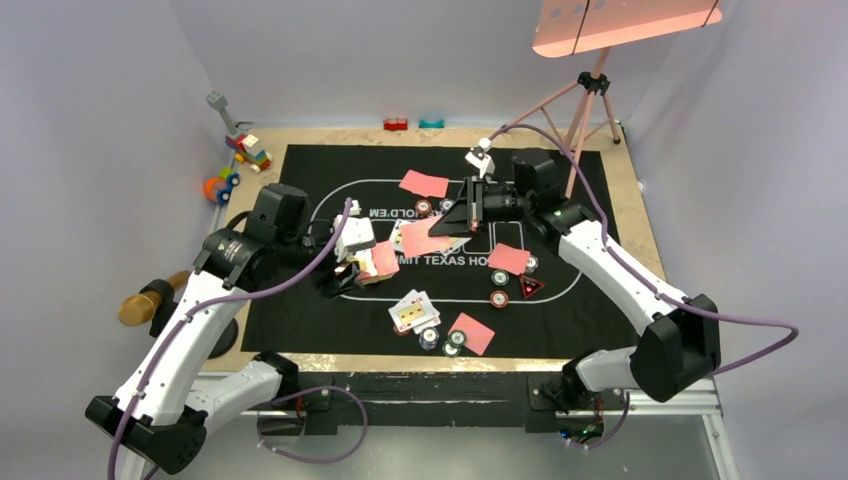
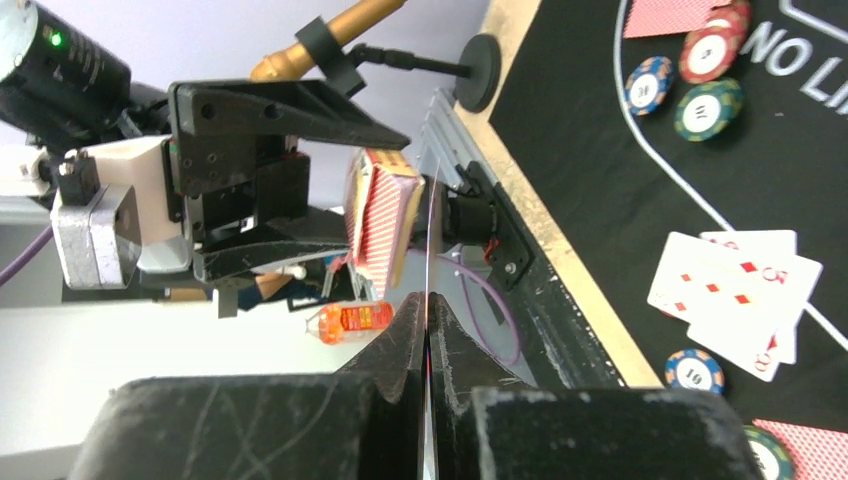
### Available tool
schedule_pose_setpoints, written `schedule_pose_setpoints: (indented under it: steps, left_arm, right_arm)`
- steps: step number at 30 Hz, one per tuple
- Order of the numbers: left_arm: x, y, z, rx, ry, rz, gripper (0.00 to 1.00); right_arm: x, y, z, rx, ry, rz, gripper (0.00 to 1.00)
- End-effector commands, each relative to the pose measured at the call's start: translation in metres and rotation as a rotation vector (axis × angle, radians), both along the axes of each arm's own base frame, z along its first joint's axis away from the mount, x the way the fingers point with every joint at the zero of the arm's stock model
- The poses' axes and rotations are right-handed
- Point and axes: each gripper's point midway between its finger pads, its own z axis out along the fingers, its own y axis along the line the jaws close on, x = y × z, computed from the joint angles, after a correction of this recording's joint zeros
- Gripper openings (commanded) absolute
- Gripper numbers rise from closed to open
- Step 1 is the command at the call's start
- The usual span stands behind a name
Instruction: Distribute texas hold em gaming equipment
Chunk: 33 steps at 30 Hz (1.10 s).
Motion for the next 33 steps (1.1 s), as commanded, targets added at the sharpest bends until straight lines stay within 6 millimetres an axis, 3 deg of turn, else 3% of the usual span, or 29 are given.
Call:
schedule_pose_setpoints:
  steps: [1,6,10,15,18,25,33]
  left_arm:
    - [0.005,-0.005,0.023,-0.051,-0.076,-0.014,0.00]
    - [0.005,-0.005,0.024,-0.053,-0.079,-0.014,0.00]
    - [0.004,-0.005,0.025,-0.057,-0.079,-0.016,0.00]
    - [0.003,-0.003,0.023,-0.050,-0.080,-0.014,0.00]
    - [0.002,-0.003,0.022,-0.050,-0.080,-0.013,0.00]
    - [0.003,-0.004,0.023,-0.053,-0.076,-0.015,0.00]
    - [0.004,-0.005,0.022,-0.053,-0.069,-0.013,0.00]
  right_arm:
    - [0.011,-0.021,0.002,-0.011,-0.043,-0.034,0.00]
    - [0.056,-0.045,-0.036,-0.132,-0.056,-0.162,0.00]
    - [0.091,-0.057,-0.092,-0.289,-0.014,-0.223,0.00]
    - [0.121,-0.069,-0.155,-0.456,0.025,-0.260,0.00]
    - [0.129,-0.073,-0.183,-0.514,0.045,-0.257,0.00]
    - [0.134,-0.078,-0.224,-0.584,0.099,-0.248,0.00]
    - [0.138,-0.080,-0.235,-0.600,0.091,-0.269,0.00]
